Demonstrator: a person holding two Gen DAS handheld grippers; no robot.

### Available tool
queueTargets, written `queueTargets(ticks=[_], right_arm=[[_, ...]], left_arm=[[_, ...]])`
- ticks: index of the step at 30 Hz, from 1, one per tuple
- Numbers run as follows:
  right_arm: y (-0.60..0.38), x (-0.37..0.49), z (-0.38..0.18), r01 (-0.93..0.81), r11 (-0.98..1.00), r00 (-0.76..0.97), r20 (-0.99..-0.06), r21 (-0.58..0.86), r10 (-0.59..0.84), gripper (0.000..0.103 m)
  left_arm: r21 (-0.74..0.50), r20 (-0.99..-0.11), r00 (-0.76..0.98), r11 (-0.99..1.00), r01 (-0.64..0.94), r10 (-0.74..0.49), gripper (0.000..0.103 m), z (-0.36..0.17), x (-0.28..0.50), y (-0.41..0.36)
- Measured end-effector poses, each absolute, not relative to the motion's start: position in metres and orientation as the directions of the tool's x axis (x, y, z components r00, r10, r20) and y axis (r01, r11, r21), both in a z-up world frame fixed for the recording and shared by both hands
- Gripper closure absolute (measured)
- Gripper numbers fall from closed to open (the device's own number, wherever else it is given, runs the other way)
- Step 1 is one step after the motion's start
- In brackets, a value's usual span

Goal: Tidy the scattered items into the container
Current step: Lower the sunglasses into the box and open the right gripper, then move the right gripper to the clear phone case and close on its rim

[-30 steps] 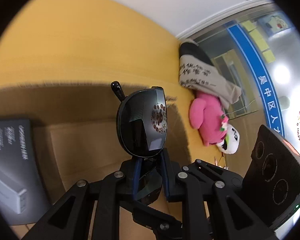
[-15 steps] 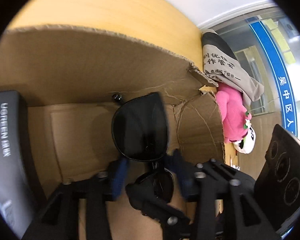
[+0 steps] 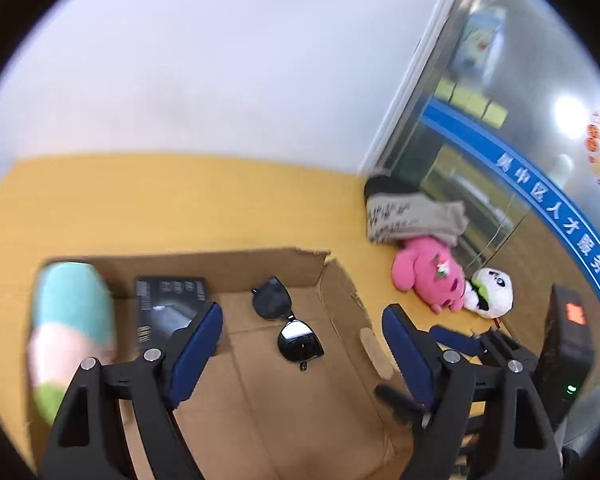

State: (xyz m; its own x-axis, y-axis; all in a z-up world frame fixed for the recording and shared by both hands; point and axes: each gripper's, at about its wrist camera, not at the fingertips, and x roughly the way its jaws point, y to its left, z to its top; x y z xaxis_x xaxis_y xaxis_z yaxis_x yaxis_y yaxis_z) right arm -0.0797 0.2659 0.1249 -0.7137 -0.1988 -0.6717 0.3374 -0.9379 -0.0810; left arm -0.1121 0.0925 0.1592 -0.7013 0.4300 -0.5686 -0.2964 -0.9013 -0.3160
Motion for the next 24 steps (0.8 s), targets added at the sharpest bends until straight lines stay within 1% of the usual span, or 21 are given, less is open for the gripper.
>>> queueTargets(ticks=[1,2,3,4,5,6,7,8,9,10,11,13,14,20,24], right_arm=[[0.267,-0.062,0.132,0.330,-0.942,-0.713,-0.671,-0.064,-0.204,0.084],[0.270,-0.053,0.130,0.322,-0.946,-0.709,-0.671,-0.033,-0.218,0.092],[0.264,-0.036,0.130,0.315,-0.949,-0.712,-0.663,-0.009,-0.231,0.093],[0.264,-0.023,0.132,0.310,-0.951,-0.719,-0.654,0.000,-0.234,0.093],[0.263,-0.012,0.131,0.308,-0.951,-0.724,-0.649,0.000,-0.234,0.093],[0.262,-0.003,0.130,0.310,-0.951,-0.723,-0.648,0.005,-0.239,0.080],[0.263,-0.001,0.128,0.314,-0.949,-0.717,-0.652,0.013,-0.246,0.038],[0.266,0.003,0.126,0.311,-0.950,-0.717,-0.653,0.015,-0.245,0.015],[0.264,0.012,0.124,0.299,-0.954,-0.733,-0.639,0.006,-0.234,0.002],[0.262,0.021,0.122,0.295,-0.955,-0.756,-0.613,-0.006,-0.230,0.001],[0.259,0.029,0.121,0.296,-0.955,-0.771,-0.597,-0.023,-0.224,0.001],[0.254,0.041,0.117,0.309,-0.950,-0.772,-0.594,-0.044,-0.224,0.001],[0.251,0.046,0.114,0.316,-0.947,-0.771,-0.595,-0.049,-0.227,0.001],[0.247,0.060,0.104,0.339,-0.940,-0.756,-0.606,-0.037,-0.249,0.001],[0.247,0.062,0.100,0.329,-0.944,-0.758,-0.602,-0.022,-0.250,0.001]], left_arm=[[-0.293,-0.538,-0.728,-0.905,-0.310,0.424,0.023,0.165,-0.093,0.088],[-0.261,-0.499,-0.763,-0.911,-0.320,0.411,0.032,0.170,-0.072,0.085],[-0.222,-0.468,-0.795,-0.922,-0.316,0.386,0.047,0.173,-0.054,0.082],[-0.186,-0.461,-0.811,-0.933,-0.307,0.359,0.084,0.173,-0.039,0.080],[-0.164,-0.473,-0.813,-0.941,-0.297,0.339,0.098,0.171,-0.027,0.079],[-0.163,-0.479,-0.813,-0.943,-0.290,0.332,0.097,0.168,-0.017,0.077],[-0.163,-0.474,-0.817,-0.945,-0.284,0.327,0.096,0.165,-0.008,0.076],[-0.155,-0.464,-0.829,-0.950,-0.271,0.312,0.084,0.162,0.003,0.074],[-0.148,-0.454,-0.841,-0.956,-0.254,0.294,0.070,0.158,0.012,0.072],[-0.146,-0.446,-0.852,-0.962,-0.233,0.274,0.037,0.155,0.022,0.069],[-0.147,-0.429,-0.866,-0.966,-0.214,0.257,0.015,0.152,0.032,0.066],[-0.143,-0.386,-0.889,-0.968,-0.207,0.247,0.015,0.145,0.053,0.063],[-0.141,-0.387,-0.888,-0.968,-0.207,0.246,0.015,0.142,0.057,0.063],[-0.151,-0.443,-0.860,-0.966,-0.209,0.256,0.015,0.117,0.075,0.058],[-0.163,-0.455,-0.852,-0.965,-0.207,0.260,0.015,0.105,0.085,0.051]])
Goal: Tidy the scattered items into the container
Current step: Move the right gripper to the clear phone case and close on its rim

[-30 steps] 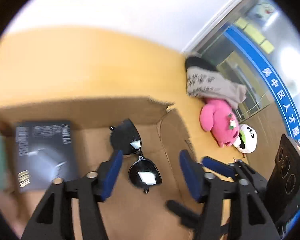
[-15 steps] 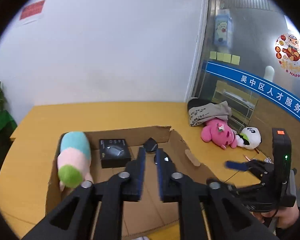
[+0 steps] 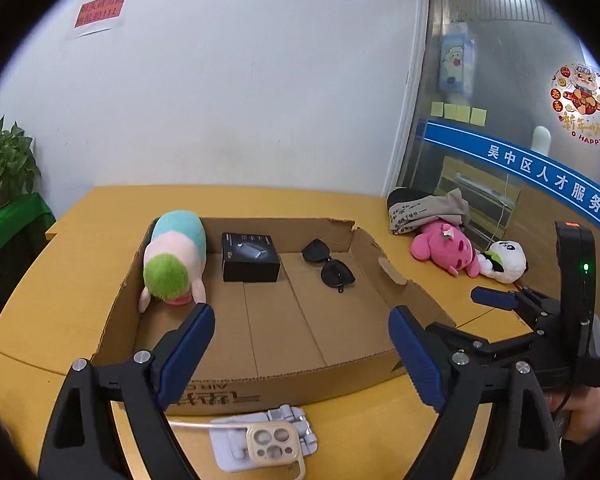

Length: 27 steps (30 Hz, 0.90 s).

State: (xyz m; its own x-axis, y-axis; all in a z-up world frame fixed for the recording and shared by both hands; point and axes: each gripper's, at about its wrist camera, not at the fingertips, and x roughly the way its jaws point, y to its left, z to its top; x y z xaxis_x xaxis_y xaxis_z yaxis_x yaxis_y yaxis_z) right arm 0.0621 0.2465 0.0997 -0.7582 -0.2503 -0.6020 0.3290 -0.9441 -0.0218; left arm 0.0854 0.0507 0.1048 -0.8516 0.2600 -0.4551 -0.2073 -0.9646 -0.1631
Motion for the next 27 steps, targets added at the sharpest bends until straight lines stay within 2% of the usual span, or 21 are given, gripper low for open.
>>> queueTargets(ticks=[7,17,23,27], right_arm=[[0.241,0.071,0.079,0.349,-0.937,-0.723,-0.638,-0.005,-0.266,0.001],[0.188,0.082,0.013,0.478,-0.873,-0.545,-0.748,0.094,-0.379,0.001],[0.155,0.078,-0.027,0.523,-0.800,-0.368,-0.770,0.292,-0.522,0.002],[0.143,0.075,-0.040,0.535,-0.757,-0.314,-0.744,0.374,-0.589,0.013]], left_arm=[[-0.192,-0.494,-0.830,-0.963,-0.187,0.260,0.015,0.083,0.093,0.034],[-0.242,-0.637,-0.742,-0.968,-0.063,0.207,0.015,0.021,0.089,-0.020],[-0.304,-0.710,-0.669,-0.953,0.010,0.220,0.015,-0.028,0.076,-0.058],[-0.388,-0.707,-0.648,-0.921,0.019,0.285,0.015,-0.045,0.061,-0.080]])
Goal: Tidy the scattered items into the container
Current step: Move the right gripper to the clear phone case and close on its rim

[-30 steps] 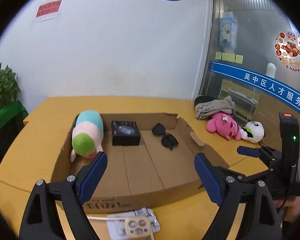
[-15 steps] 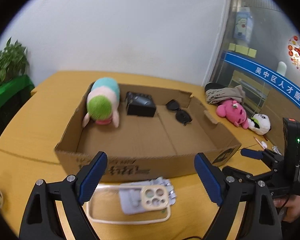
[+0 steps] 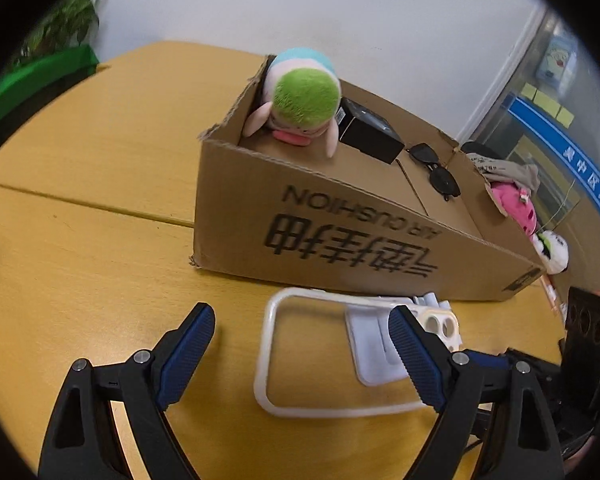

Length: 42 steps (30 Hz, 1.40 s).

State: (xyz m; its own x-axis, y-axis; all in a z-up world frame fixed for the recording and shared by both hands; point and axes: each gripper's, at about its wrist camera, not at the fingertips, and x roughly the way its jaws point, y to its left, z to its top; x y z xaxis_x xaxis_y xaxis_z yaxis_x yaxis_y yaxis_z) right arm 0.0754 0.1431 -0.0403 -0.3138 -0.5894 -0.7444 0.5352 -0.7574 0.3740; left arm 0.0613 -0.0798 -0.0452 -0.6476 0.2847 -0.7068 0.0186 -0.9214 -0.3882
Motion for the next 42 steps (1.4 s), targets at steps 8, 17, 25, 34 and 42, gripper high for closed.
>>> queueTargets(ticks=[8,17,25,34,42], right_arm=[[0.141,0.065,-0.044,0.545,-0.738,-0.303,-0.727,0.399,-0.616,0.056],[0.169,0.094,-0.019,0.635,-0.757,-0.479,-0.691,0.153,-0.542,0.060],[0.218,0.144,-0.007,0.706,-0.693,-0.609,-0.620,-0.142,-0.494,0.056],[0.289,0.146,-0.006,0.582,-0.784,-0.530,-0.630,0.216,-0.567,0.019],[0.263,0.125,-0.020,0.530,-0.828,-0.508,-0.714,0.183,-0.483,0.028]], left_arm=[[-0.477,-0.702,-0.580,-0.877,-0.048,0.413,0.050,-0.058,0.050,-0.075],[-0.540,-0.581,-0.601,-0.813,-0.219,0.548,0.050,-0.027,0.087,-0.047],[-0.539,-0.549,-0.538,-0.763,-0.357,0.640,0.047,-0.010,0.106,-0.001],[-0.546,-0.689,-0.472,-0.822,-0.162,0.550,0.044,-0.041,0.119,0.003],[-0.574,-0.726,-0.382,-0.810,-0.120,0.572,0.044,-0.058,0.133,0.032]])
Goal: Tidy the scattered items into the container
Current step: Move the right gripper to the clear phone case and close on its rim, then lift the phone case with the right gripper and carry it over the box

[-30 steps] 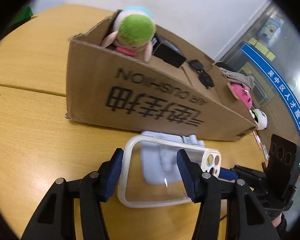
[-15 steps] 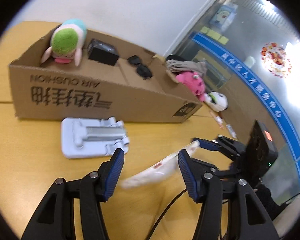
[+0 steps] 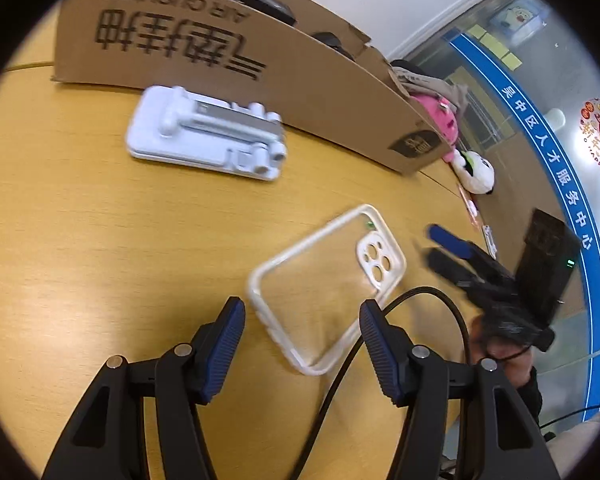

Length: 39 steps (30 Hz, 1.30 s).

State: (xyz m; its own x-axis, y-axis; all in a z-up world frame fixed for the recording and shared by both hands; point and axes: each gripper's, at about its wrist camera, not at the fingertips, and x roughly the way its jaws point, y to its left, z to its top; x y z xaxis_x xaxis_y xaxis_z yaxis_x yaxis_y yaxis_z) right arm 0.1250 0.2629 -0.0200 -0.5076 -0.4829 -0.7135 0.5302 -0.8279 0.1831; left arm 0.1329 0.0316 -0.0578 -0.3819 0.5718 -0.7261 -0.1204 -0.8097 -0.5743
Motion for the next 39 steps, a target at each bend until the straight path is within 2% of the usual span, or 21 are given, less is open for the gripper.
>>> queueTargets(ticks=[3,5,7,8,9,16,18,19,22,24,26,27,33,39], right_arm=[[0.251,0.116,-0.034,0.517,-0.840,-0.489,-0.747,0.166,-0.450,0.050],[0.250,0.116,-0.036,0.492,-0.858,-0.510,-0.748,0.151,-0.424,0.058],[0.251,0.118,-0.037,0.492,-0.861,-0.515,-0.753,0.131,-0.409,0.074],[0.250,0.119,-0.037,0.490,-0.865,-0.523,-0.758,0.106,-0.389,0.080],[0.252,0.119,-0.037,0.482,-0.872,-0.529,-0.763,0.089,-0.370,0.086],[0.260,0.121,-0.036,0.431,-0.893,-0.519,-0.775,0.127,-0.361,0.089],[0.261,0.122,-0.035,0.418,-0.899,-0.520,-0.777,0.131,-0.355,0.094],[0.261,0.122,-0.036,0.415,-0.900,-0.518,-0.778,0.136,-0.356,0.094],[0.258,0.124,-0.036,0.398,-0.909,-0.524,-0.783,0.123,-0.335,0.094],[0.256,0.127,-0.036,0.398,-0.910,-0.528,-0.782,0.116,-0.331,0.094],[0.258,0.129,-0.036,0.393,-0.911,-0.532,-0.776,0.128,-0.339,0.094],[0.259,0.131,-0.035,0.388,-0.911,-0.535,-0.772,0.136,-0.343,0.096],[0.262,0.133,-0.028,0.377,-0.914,-0.557,-0.752,0.149,-0.353,0.097],[0.259,0.133,0.005,0.382,-0.911,-0.623,-0.684,0.157,-0.379,0.096]], left_arm=[[-0.562,-0.735,-0.393,-0.821,-0.102,0.552,0.049,-0.058,0.131,0.037],[-0.543,-0.751,-0.400,-0.836,-0.081,0.526,0.073,-0.060,0.131,0.036],[-0.544,-0.754,-0.398,-0.836,-0.067,0.522,0.084,-0.063,0.130,0.034],[-0.550,-0.754,-0.395,-0.833,-0.057,0.525,0.092,-0.065,0.129,0.033],[-0.551,-0.756,-0.394,-0.833,-0.048,0.522,0.092,-0.066,0.128,0.033],[-0.518,-0.769,-0.407,-0.854,-0.053,0.492,0.092,-0.063,0.127,0.035],[-0.502,-0.778,-0.407,-0.863,-0.054,0.478,0.089,-0.061,0.127,0.037],[-0.495,-0.779,-0.409,-0.867,-0.061,0.474,0.086,-0.060,0.127,0.039],[-0.470,-0.783,-0.434,-0.881,-0.059,0.447,0.086,-0.059,0.128,0.043],[-0.449,-0.787,-0.450,-0.892,-0.052,0.422,0.087,-0.058,0.128,0.044],[-0.426,-0.793,-0.461,-0.903,-0.048,0.399,0.093,-0.058,0.128,0.044],[-0.426,-0.792,-0.464,-0.904,-0.045,0.396,0.093,-0.058,0.129,0.044],[-0.410,-0.774,-0.498,-0.909,-0.076,0.391,0.095,-0.047,0.130,0.043],[-0.389,-0.717,-0.585,-0.914,-0.116,0.380,0.095,-0.004,0.123,0.036]])
